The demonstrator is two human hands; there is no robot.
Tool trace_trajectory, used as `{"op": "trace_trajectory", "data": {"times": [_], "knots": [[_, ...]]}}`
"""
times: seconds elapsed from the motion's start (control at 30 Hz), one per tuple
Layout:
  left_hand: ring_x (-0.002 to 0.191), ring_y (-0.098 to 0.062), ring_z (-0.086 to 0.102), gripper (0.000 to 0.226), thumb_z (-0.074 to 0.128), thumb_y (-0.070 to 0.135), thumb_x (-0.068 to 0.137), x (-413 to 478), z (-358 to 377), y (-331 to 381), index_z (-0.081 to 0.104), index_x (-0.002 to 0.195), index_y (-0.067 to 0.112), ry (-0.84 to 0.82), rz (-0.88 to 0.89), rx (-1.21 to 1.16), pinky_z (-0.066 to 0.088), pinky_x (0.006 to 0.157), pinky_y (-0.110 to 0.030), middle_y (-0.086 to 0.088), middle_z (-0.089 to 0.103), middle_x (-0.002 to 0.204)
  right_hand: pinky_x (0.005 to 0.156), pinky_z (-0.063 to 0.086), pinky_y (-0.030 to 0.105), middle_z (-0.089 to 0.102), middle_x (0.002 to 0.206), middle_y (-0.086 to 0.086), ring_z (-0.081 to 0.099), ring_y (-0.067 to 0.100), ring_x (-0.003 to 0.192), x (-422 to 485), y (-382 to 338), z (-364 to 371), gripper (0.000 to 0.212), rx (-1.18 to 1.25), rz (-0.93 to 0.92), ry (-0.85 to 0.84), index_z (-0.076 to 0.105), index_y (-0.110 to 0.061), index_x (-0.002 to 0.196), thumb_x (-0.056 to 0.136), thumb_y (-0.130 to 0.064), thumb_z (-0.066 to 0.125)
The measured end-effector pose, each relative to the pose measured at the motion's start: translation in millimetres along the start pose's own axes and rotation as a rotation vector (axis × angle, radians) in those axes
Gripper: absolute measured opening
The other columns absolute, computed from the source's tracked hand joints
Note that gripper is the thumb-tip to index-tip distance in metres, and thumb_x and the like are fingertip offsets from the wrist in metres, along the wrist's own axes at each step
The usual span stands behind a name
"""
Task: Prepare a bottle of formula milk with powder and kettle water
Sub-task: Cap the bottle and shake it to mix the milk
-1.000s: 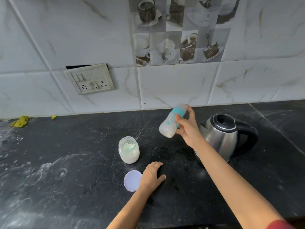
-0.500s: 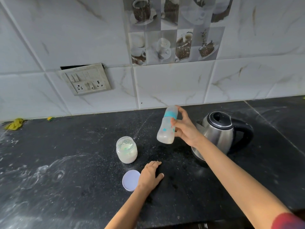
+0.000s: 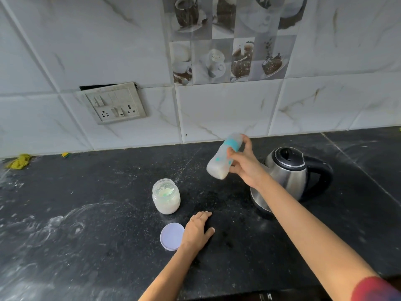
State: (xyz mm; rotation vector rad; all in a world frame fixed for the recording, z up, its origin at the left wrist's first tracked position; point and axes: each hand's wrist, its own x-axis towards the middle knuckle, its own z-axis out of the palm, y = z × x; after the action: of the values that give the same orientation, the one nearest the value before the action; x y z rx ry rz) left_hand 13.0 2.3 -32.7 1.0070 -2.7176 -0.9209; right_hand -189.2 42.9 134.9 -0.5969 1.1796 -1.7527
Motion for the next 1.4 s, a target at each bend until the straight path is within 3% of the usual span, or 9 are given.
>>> {"op": "trace_trajectory", "data": {"times": [0.1, 0.27, 0.43, 0.57, 0.73, 0.87, 1.0, 1.17, 1.4], "knots": [[0.135, -0.016, 0.033, 0.056, 0.057, 0.033, 0.093, 0, 0, 0, 0.037, 0.144, 0.023, -0.005, -0.003, -0.001, 0.024, 0.11, -0.025, 0.005, 0.038, 0.146, 0.073, 0.059, 0.047, 0.064, 0.113, 0.012, 0.068, 0.028, 0.099, -11, 5, 1, 0.064, -0.14, 0.091, -0.203, 0.033, -0.034, 0.138, 0.088, -0.005, 0.061], [0.133, -0.018, 0.035, 0.056, 0.057, 0.032, 0.093, 0, 0, 0, 0.038, 0.144, 0.021, -0.006, 0.01, 0.014, 0.026, 0.109, -0.025, 0.004, 0.04, 0.145, 0.072, 0.059, 0.046, 0.049, 0.126, 0.008, 0.061, 0.027, 0.106, 4, -5, -4, 0.061, 0.011, -0.045, 0.085, 0.029, -0.03, 0.137, 0.091, -0.005, 0.061], [0.133, -0.017, 0.035, 0.056, 0.057, 0.032, 0.093, 0, 0, 0, 0.037, 0.144, 0.022, -0.006, 0.007, 0.014, 0.026, 0.11, -0.026, 0.004, 0.039, 0.146, 0.071, 0.059, 0.046, 0.058, 0.121, 0.016, 0.066, 0.029, 0.101, -8, 1, -6, 0.069, -0.127, 0.062, -0.129, 0.032, -0.032, 0.138, 0.083, -0.009, 0.066], [0.133, -0.018, 0.037, 0.056, 0.057, 0.032, 0.092, 1, 0, 0, 0.038, 0.144, 0.021, -0.001, 0.013, 0.02, 0.027, 0.109, -0.026, 0.003, 0.04, 0.145, 0.073, 0.058, 0.047, 0.051, 0.128, 0.009, 0.062, 0.026, 0.107, -3, 0, -7, 0.059, 0.133, -0.044, 0.086, 0.035, -0.036, 0.133, 0.089, -0.009, 0.063], [0.133, -0.016, 0.036, 0.056, 0.059, 0.031, 0.092, 1, 1, -1, 0.039, 0.143, 0.022, 0.003, 0.009, 0.001, 0.025, 0.109, -0.024, 0.004, 0.041, 0.145, 0.076, 0.059, 0.05, 0.06, 0.119, 0.01, 0.067, 0.026, 0.097, -15, 2, -6, 0.061, -0.018, 0.013, -0.093, 0.042, -0.036, 0.132, 0.081, -0.011, 0.066], [0.133, -0.017, 0.036, 0.056, 0.06, 0.03, 0.091, 1, 3, 0, 0.04, 0.143, 0.021, 0.01, 0.002, -0.005, 0.026, 0.11, -0.025, 0.003, 0.041, 0.145, 0.07, 0.058, 0.045, 0.052, 0.123, 0.007, 0.064, 0.023, 0.099, -8, -4, -5, 0.057, 0.151, -0.102, 0.125, 0.034, -0.033, 0.135, 0.091, -0.008, 0.061], [0.134, -0.017, 0.035, 0.056, 0.06, 0.03, 0.091, 1, 2, -1, 0.04, 0.143, 0.022, 0.006, -0.007, -0.014, 0.026, 0.109, -0.025, 0.004, 0.04, 0.145, 0.07, 0.058, 0.044, 0.057, 0.122, 0.014, 0.065, 0.027, 0.101, -18, -2, -5, 0.065, -0.021, -0.007, -0.111, 0.036, -0.034, 0.139, 0.088, -0.005, 0.064], [0.133, -0.017, 0.037, 0.055, 0.061, 0.029, 0.091, 2, 5, -1, 0.041, 0.142, 0.021, 0.01, -0.019, -0.025, 0.028, 0.109, -0.026, 0.004, 0.042, 0.144, 0.069, 0.058, 0.044, 0.051, 0.125, 0.008, 0.061, 0.026, 0.104, -9, -12, -2, 0.06, 0.189, -0.124, 0.116, 0.033, -0.031, 0.139, 0.092, -0.006, 0.06], [0.134, -0.018, 0.036, 0.056, 0.06, 0.028, 0.091, 2, 5, 1, 0.04, 0.142, 0.021, 0.006, -0.031, -0.024, 0.027, 0.109, -0.026, 0.004, 0.04, 0.146, 0.068, 0.059, 0.044, 0.062, 0.112, 0.008, 0.063, 0.025, 0.097, -17, -17, -5, 0.065, 0.065, -0.089, -0.008, 0.035, -0.031, 0.141, 0.089, -0.003, 0.062]]}}
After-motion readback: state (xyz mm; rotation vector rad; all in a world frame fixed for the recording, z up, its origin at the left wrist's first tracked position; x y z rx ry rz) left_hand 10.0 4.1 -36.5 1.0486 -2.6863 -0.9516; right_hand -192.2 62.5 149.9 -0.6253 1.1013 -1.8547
